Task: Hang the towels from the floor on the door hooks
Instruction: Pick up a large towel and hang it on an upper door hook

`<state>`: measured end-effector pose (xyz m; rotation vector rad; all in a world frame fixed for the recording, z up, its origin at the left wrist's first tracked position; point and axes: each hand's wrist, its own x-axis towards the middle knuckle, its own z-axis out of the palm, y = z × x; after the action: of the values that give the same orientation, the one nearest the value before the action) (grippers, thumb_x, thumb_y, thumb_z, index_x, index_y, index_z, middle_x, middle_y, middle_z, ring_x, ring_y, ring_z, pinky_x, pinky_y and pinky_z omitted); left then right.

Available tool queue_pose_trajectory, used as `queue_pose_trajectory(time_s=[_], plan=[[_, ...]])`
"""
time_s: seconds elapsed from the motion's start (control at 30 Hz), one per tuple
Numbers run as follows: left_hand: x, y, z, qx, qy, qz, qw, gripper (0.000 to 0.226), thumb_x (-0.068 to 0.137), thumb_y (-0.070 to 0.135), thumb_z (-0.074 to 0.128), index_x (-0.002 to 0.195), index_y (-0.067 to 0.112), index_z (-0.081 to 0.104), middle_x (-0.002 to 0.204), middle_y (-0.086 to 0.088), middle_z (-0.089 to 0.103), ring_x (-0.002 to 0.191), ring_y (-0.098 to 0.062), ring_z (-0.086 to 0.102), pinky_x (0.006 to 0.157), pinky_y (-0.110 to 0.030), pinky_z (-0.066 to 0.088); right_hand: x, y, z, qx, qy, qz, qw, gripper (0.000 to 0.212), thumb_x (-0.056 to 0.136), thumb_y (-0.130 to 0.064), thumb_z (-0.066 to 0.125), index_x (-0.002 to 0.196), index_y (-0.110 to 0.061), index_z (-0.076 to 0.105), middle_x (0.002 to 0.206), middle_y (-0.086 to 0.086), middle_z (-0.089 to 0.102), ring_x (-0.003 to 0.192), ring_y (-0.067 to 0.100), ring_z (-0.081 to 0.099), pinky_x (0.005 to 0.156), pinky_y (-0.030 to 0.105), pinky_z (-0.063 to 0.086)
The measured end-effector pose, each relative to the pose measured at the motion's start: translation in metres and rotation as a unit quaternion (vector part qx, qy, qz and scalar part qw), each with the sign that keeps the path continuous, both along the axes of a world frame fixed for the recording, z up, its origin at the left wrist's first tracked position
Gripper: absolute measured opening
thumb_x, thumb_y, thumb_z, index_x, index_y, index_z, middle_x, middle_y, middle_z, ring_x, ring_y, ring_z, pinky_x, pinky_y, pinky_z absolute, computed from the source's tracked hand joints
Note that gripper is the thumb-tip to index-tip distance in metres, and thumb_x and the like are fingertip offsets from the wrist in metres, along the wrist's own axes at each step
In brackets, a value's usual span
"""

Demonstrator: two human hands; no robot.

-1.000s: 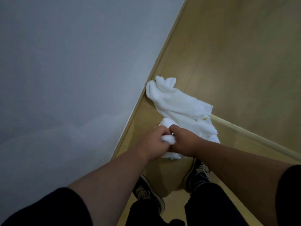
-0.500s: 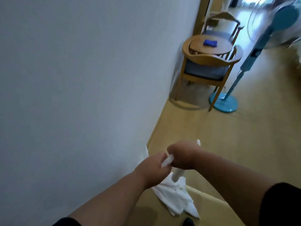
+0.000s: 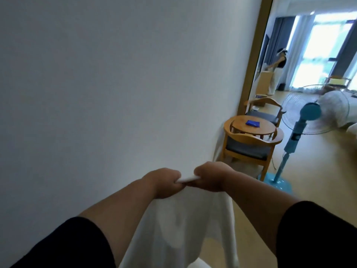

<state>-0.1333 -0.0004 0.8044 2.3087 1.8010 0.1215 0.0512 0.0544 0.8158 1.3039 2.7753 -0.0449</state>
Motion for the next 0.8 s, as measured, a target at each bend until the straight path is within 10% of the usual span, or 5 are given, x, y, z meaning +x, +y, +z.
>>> queue_pose_trajectory(time_s=[0.47, 0.8], plan=[[0.009, -0.113, -0.005, 0.020, 0.010, 0.212, 0.977, 0.033, 0.096, 0.052, 0.038, 0.091, 0.022, 0.050, 0.104, -0.008, 0.065, 0.092, -0.025, 0.059, 0.069, -0.030, 0.035, -0.027, -0.032, -0.004, -0.013, 0.032, 0.192, 0.981, 0.045, 0.083, -0.074, 0.044, 0.086, -0.030, 0.057, 0.101, -0.004, 0.066, 0.095, 0.018, 0.061, 0.075, 0.030, 0.043], [-0.041, -0.313, -0.035, 0.016, 0.009, 0.442, 0.897, 0.043, 0.096, 0.057, 0.037, 0.095, 0.017, 0.053, 0.099, -0.009, 0.064, 0.092, -0.027, 0.060, 0.068, -0.030, 0.037, -0.153, -0.170, -0.023, -0.028, -0.005, 0.428, 0.903, 0.046, 0.087, -0.070, 0.042, 0.091, -0.027, 0.057, 0.104, -0.002, 0.065, 0.096, 0.019, 0.060, 0.072, 0.030, 0.038]])
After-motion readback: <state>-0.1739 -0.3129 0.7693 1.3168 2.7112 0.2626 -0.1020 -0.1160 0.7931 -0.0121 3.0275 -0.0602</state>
